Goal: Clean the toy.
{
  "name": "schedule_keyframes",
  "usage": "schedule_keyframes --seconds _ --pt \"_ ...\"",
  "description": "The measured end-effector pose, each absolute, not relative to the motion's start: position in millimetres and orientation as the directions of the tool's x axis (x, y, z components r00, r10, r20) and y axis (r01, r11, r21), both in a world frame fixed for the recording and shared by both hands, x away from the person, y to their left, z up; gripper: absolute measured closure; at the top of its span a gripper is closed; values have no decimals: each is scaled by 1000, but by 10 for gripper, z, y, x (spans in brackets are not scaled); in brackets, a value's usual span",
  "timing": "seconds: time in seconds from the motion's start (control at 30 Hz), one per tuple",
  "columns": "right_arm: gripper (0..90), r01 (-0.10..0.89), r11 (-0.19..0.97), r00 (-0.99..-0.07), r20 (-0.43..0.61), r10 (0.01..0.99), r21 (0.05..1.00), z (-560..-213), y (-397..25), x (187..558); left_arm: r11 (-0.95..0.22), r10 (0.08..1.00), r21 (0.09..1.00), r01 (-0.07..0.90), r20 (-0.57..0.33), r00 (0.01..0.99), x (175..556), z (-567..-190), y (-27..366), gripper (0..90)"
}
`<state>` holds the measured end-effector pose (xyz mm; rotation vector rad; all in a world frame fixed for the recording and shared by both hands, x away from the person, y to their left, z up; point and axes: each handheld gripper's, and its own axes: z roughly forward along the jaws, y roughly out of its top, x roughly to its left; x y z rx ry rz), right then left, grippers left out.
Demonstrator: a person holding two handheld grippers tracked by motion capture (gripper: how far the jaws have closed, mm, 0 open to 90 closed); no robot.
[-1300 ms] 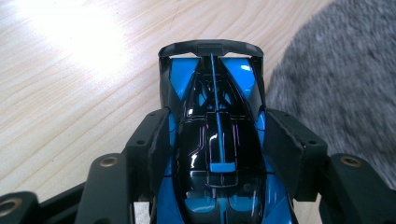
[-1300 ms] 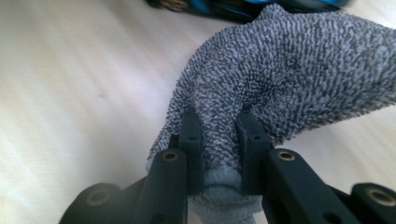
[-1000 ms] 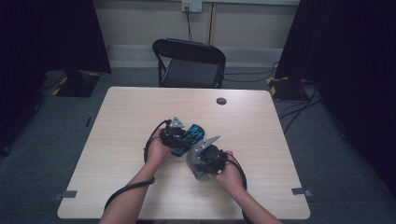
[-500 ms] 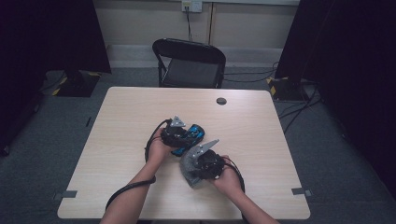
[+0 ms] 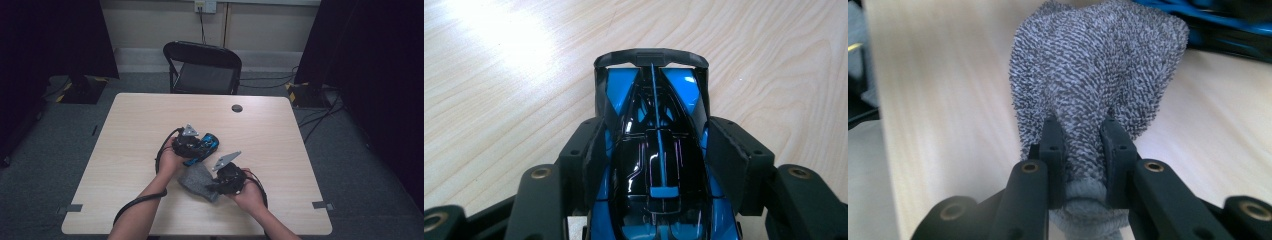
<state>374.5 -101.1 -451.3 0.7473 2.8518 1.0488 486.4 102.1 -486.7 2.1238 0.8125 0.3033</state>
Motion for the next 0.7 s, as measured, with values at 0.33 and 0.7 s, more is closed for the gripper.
schedule_keyframes --seconds 0.33,0.7 --pt "755 522 557 -784 105 612 645 -4407 -1524 3999 -448 648 775 446 -63 759 4868 -4873 1009 416" --pt "618 584 575 -709 15 705 574 -4605 -1651 4145 -450 642 777 440 -61 764 4872 -4877 1016 416"
